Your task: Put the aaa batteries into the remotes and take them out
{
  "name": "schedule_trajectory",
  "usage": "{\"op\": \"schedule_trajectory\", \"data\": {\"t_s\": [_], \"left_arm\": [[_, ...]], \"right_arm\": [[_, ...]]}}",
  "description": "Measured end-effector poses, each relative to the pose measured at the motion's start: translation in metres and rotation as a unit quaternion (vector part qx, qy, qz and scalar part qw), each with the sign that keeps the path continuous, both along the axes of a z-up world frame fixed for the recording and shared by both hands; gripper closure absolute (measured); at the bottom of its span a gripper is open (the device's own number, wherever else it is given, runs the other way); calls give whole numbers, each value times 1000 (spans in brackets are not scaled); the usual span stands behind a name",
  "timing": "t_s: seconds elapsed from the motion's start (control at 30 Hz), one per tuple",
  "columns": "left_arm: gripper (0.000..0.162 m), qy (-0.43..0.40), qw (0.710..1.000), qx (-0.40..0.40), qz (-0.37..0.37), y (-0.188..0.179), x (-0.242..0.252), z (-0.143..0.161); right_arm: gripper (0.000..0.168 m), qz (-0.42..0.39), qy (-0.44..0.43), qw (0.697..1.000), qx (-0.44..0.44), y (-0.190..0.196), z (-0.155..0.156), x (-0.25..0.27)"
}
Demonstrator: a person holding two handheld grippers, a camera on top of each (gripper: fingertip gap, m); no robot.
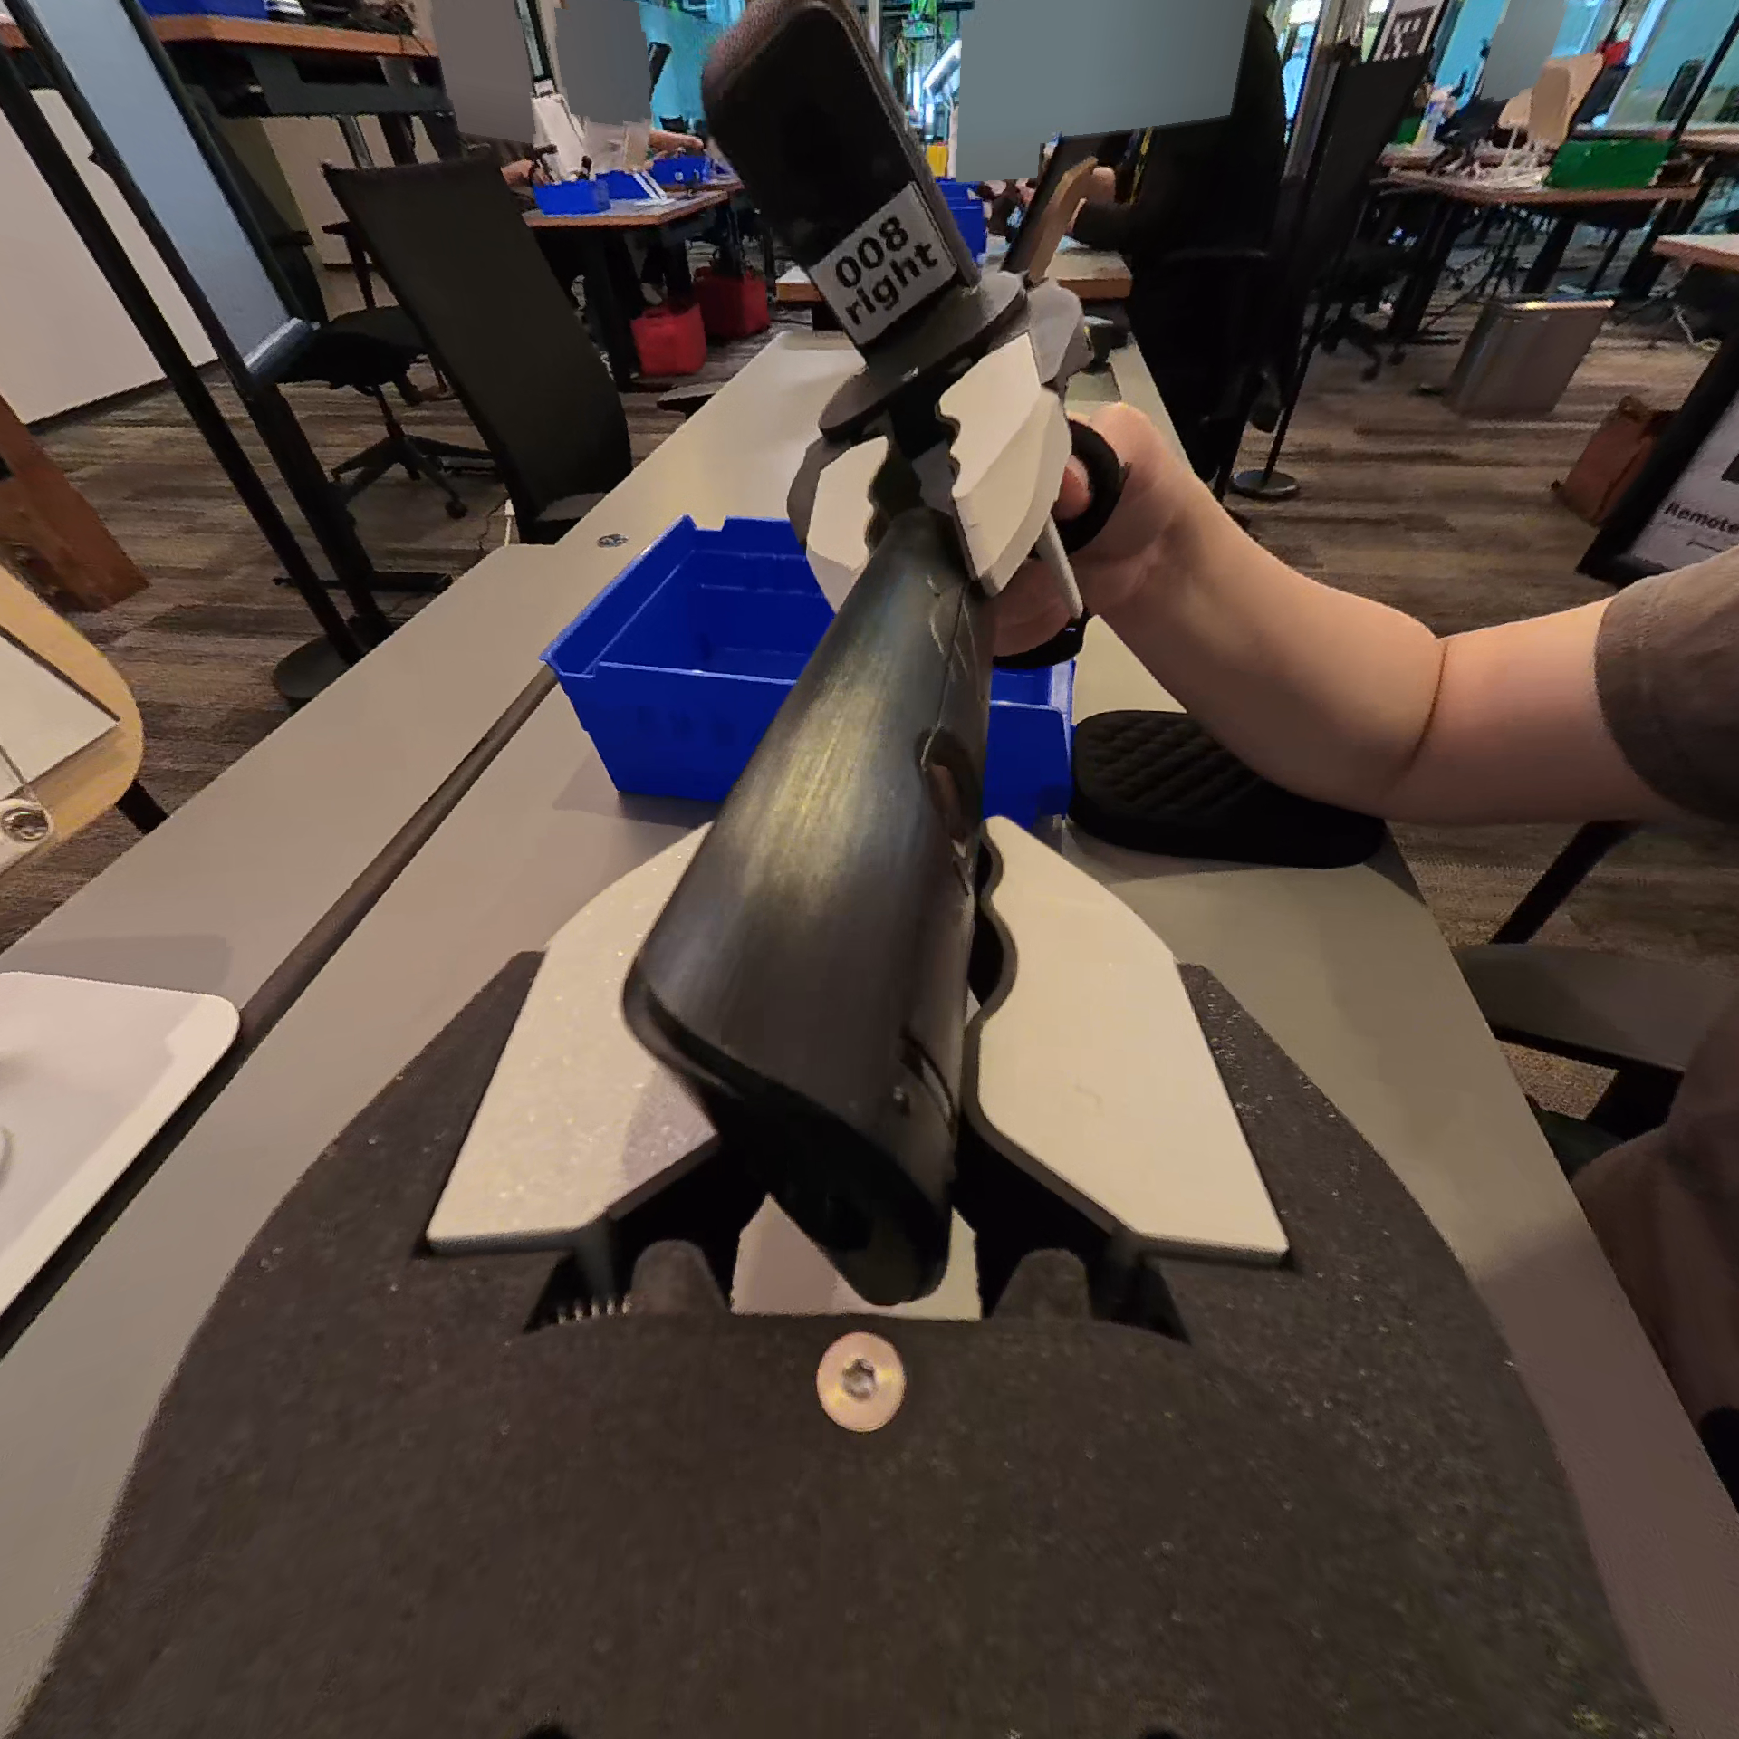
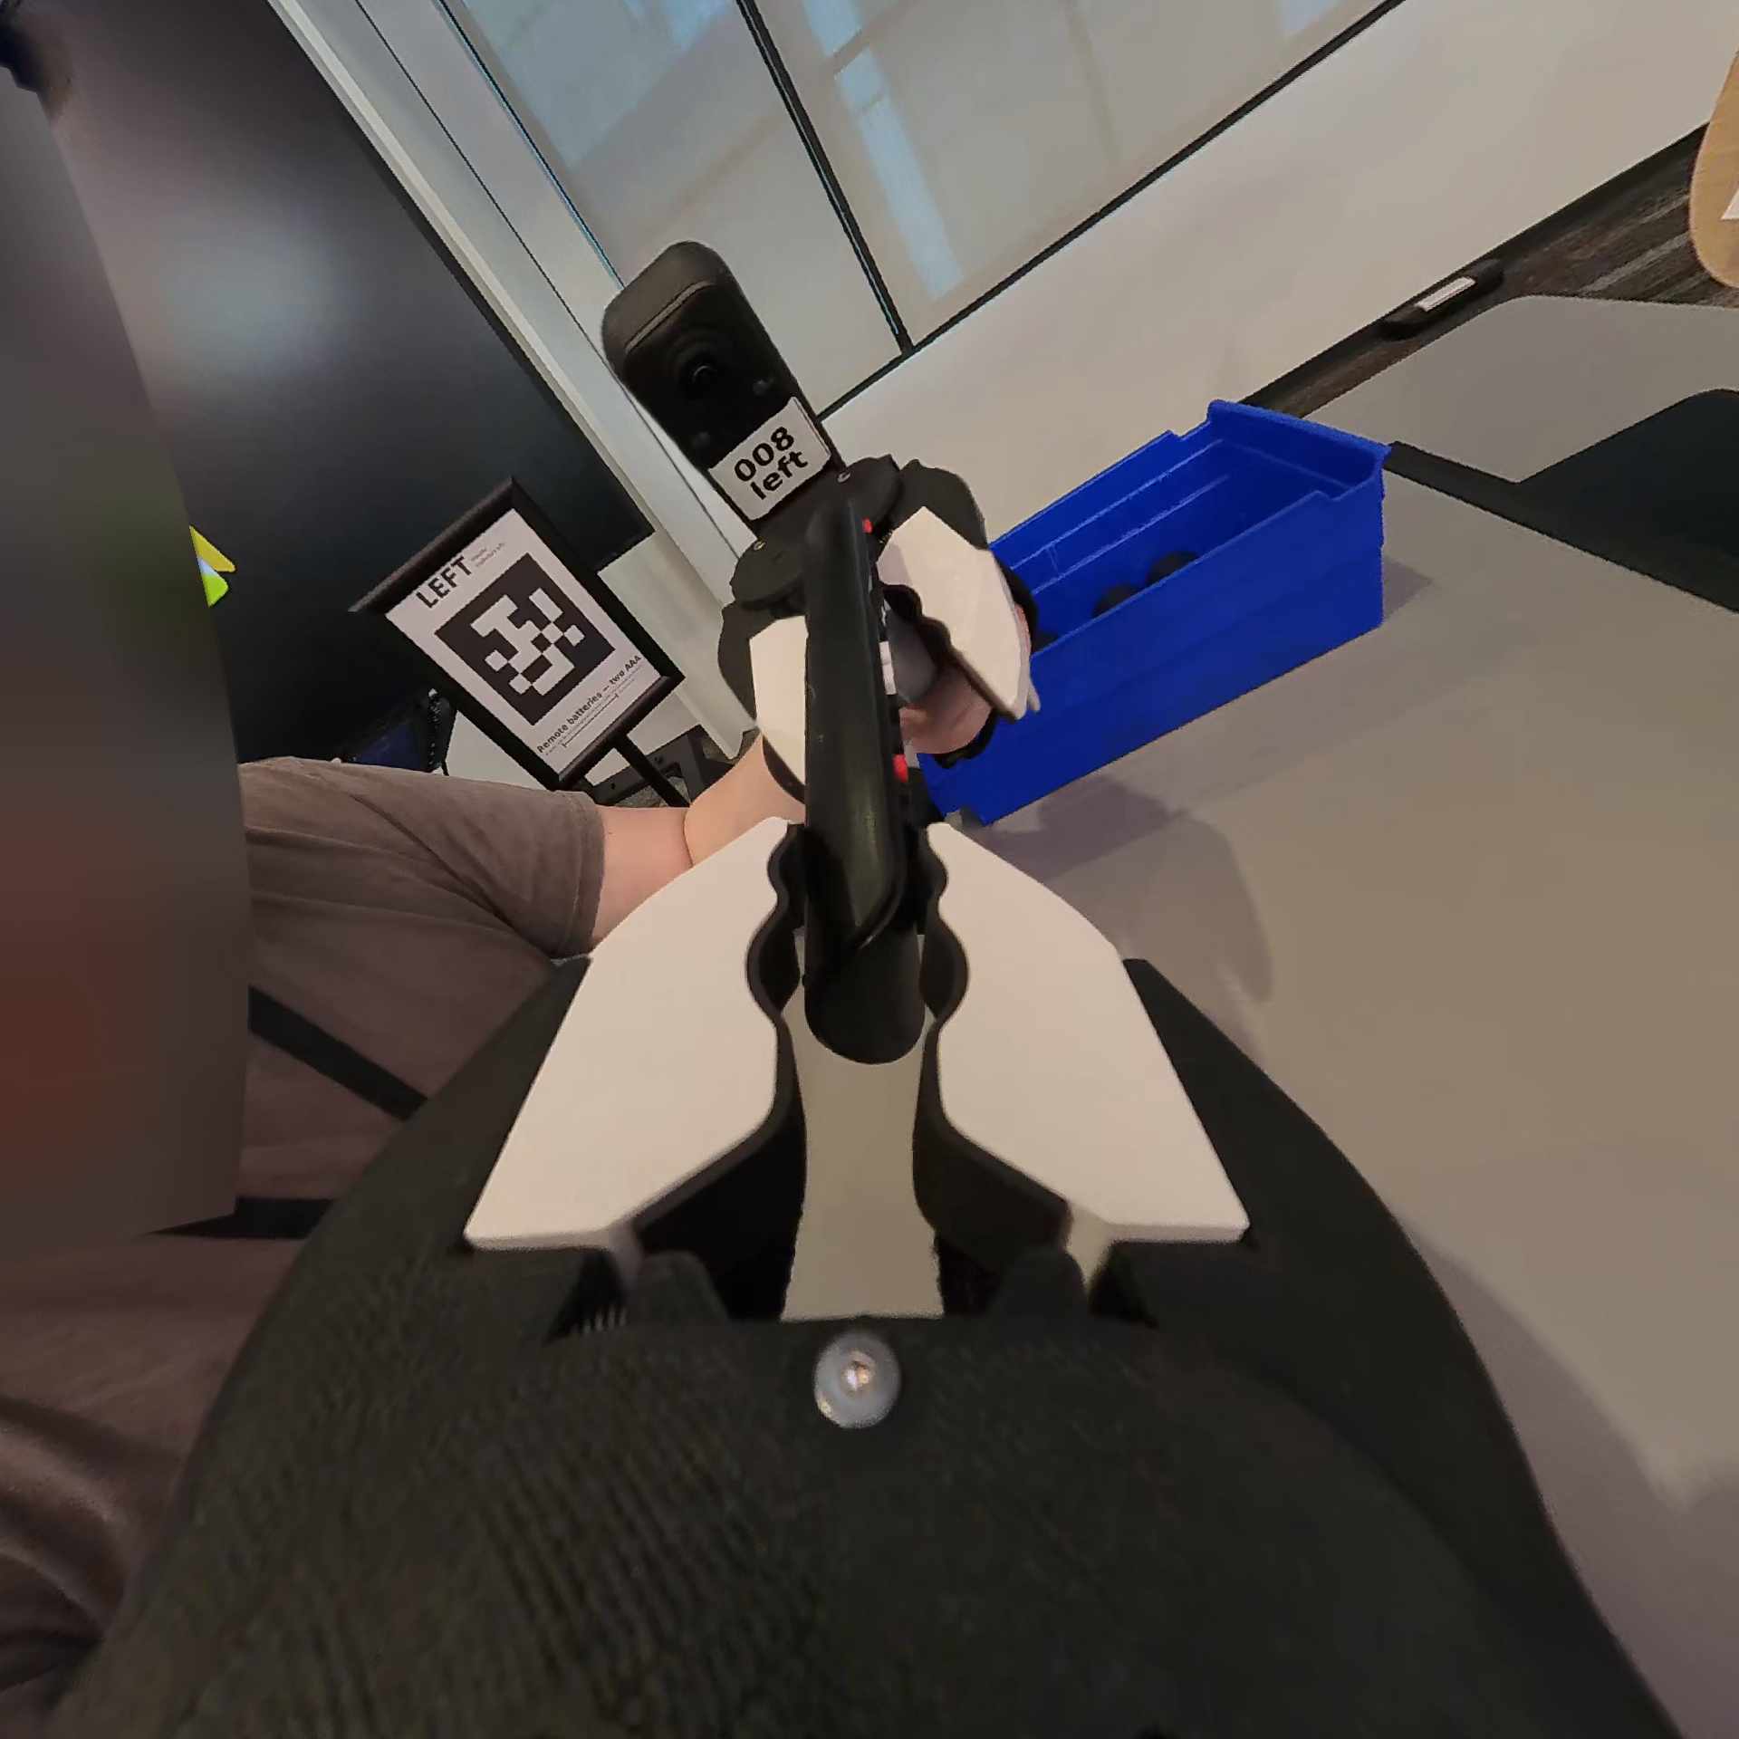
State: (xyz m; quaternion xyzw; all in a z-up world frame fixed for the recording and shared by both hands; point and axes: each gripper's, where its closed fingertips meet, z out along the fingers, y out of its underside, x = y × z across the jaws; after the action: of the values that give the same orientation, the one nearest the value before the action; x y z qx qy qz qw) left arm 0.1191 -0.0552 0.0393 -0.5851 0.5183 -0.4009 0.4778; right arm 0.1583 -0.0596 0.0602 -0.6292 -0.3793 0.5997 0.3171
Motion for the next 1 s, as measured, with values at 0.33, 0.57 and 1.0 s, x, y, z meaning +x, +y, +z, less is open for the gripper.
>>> {"op": "schedule_trajectory", "data": {"t_s": [0.33,0.57,1.0], "left_arm": [[133,-42,999,-11,-26,-6,-12,19],[134,-28,999,-21,-28,-8,-11,14],[134,-17,999,-33,-27,-4,-6,4]], "right_arm": [[146,-2,11,1000,3,0,5,4],[146,-1,2,1000,-13,-1,3,6],[146,-4,-4,1000,-30,4,-1,11]]}}
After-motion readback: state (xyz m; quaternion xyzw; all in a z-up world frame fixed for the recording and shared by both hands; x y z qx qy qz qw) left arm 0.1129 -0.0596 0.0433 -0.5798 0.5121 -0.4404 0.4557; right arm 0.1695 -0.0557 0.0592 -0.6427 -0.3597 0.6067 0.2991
